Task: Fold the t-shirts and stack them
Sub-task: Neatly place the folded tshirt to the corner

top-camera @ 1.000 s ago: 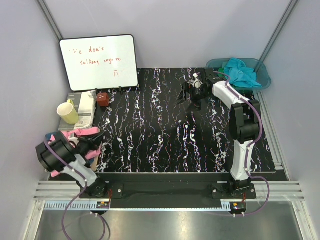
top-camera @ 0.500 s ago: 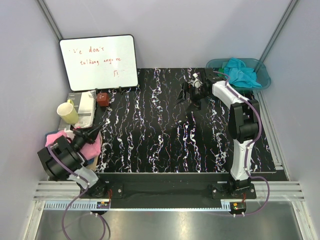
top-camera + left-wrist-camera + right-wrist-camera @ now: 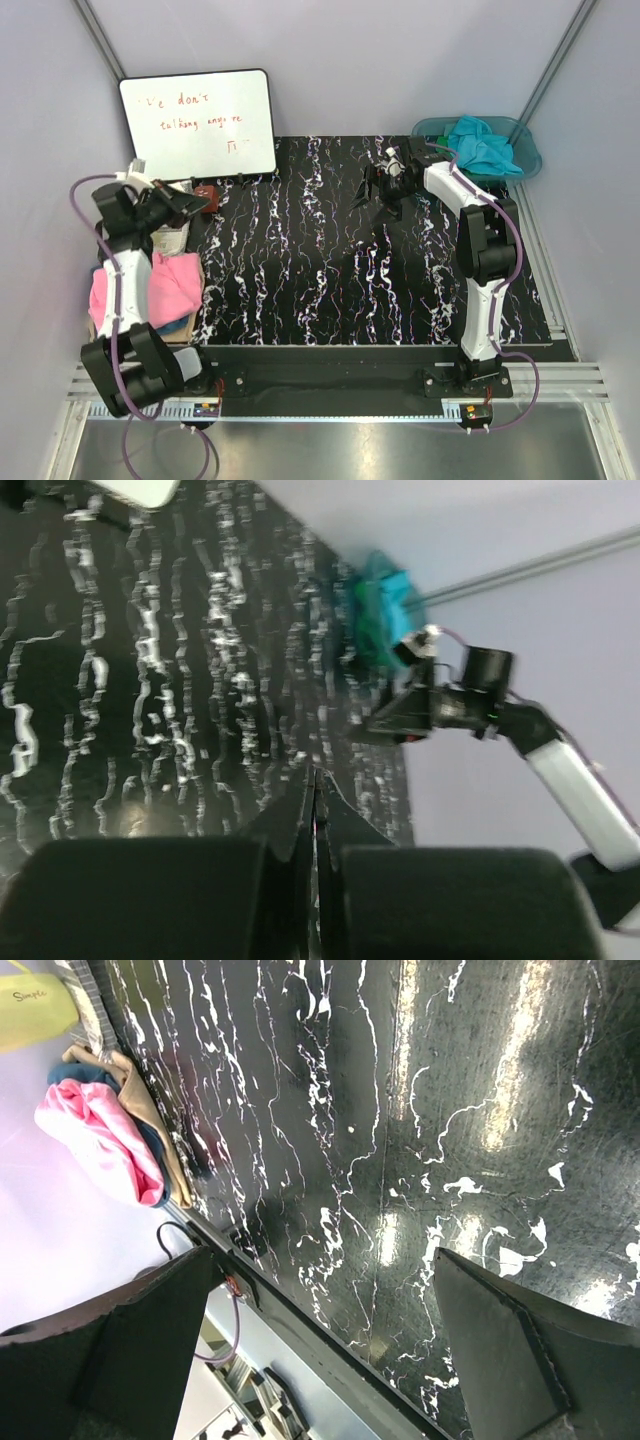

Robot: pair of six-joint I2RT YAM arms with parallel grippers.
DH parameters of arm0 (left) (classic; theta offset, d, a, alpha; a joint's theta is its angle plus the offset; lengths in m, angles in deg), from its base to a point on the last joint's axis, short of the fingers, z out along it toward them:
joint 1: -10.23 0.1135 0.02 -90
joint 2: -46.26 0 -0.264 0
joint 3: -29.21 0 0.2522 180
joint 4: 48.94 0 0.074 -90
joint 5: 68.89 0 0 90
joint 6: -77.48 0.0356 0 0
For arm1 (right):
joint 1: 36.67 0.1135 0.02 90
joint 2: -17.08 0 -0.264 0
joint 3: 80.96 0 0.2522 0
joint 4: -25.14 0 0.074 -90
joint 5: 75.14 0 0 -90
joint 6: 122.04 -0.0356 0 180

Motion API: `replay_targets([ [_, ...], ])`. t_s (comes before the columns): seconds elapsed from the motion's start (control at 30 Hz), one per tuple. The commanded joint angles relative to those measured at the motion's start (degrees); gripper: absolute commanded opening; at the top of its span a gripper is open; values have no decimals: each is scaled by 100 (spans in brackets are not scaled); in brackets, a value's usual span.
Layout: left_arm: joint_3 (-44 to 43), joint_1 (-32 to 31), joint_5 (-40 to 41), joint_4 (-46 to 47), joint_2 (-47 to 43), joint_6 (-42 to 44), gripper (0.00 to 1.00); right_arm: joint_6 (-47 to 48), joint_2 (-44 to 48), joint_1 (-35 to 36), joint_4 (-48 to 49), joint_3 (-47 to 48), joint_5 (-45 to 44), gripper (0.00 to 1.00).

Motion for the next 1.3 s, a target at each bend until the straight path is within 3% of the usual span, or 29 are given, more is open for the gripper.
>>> replay_targets([
  [0.0,-797,-646,1917,-2781,691,2038,2,-62,139,46,-32,233,-258,100],
  [0.1,-1421,-1305,2813,-3283,1227,2486,11,-62,262,46,-32,250,-609,100],
  [0.2,-1966,-1894,3517,-3626,1745,2732,42,-27,403,46,-41,277,-943,100],
  [0.23,-2272,-2218,3902,-3715,1896,2829,57,-27,438,46,-50,277,-1170,100],
  [0.43,-3539,-3151,4783,-4470,3162,3242,79,-71,684,-77,-85,268,-1980,100],
  [0.57,-4163,-3433,4924,-4804,3934,3401,87,-53,825,-226,-111,224,-2428,100],
  [0.67,-4699,-3679,5179,-5094,4426,3541,99,60,930,-332,-199,224,-2815,100],
  [0.9,-5719,-3952,5276,-5578,5316,3639,99,491,1142,-429,-313,75,-3852,100],
  [1.27,-6440,-3961,4602,-5746,5879,3849,99,588,887,-490,-322,145,-4046,100],
])
